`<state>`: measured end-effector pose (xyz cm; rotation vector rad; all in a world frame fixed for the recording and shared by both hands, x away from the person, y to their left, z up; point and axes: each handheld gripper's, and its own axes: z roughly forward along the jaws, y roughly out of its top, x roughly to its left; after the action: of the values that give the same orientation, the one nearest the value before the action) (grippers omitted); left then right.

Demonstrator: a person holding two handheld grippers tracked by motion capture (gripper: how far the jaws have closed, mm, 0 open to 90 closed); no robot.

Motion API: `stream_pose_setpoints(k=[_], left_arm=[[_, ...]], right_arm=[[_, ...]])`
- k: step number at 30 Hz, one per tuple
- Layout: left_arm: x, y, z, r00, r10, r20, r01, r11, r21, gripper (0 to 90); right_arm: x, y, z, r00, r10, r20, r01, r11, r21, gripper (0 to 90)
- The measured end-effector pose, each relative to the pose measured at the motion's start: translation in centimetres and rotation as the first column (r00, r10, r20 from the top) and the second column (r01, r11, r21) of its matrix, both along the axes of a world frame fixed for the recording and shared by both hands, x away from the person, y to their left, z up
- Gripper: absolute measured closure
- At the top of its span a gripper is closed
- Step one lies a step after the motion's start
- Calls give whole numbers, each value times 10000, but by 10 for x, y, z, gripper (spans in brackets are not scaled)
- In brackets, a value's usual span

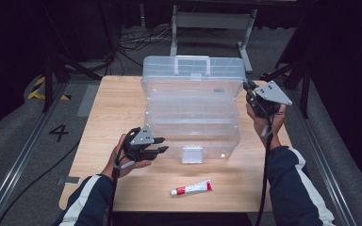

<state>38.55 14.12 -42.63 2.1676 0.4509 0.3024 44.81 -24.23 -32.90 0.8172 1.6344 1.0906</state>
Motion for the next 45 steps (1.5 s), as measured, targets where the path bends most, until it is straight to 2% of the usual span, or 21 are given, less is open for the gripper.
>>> stream_pose_setpoints(k=[10,17,22,33,39,45], left_arm=[[1,-1,-3,9999,-145,41,144,9994,316,676],[3,1,-3,9989,-460,19,458,9977,499,695],[4,4,-2,9980,-609,158,596,9958,692,700],[6,9,-2,9960,-854,272,832,9939,729,705],[7,12,-2,9963,-784,362,757,9946,706,697],[9,16,-3,9960,-778,435,747,9948,695,689]], right_arm=[[9,0,3,10000,-43,-55,42,10000,-62,851],[15,0,7,9997,2,-227,-2,10000,-10,851],[18,0,9,9995,36,-321,-37,10000,-25,852],[20,2,11,9989,-108,-459,112,9999,94,852],[24,4,11,9986,-238,-471,255,9990,368,853],[28,7,13,9976,-288,-623,313,9987,391,853]])
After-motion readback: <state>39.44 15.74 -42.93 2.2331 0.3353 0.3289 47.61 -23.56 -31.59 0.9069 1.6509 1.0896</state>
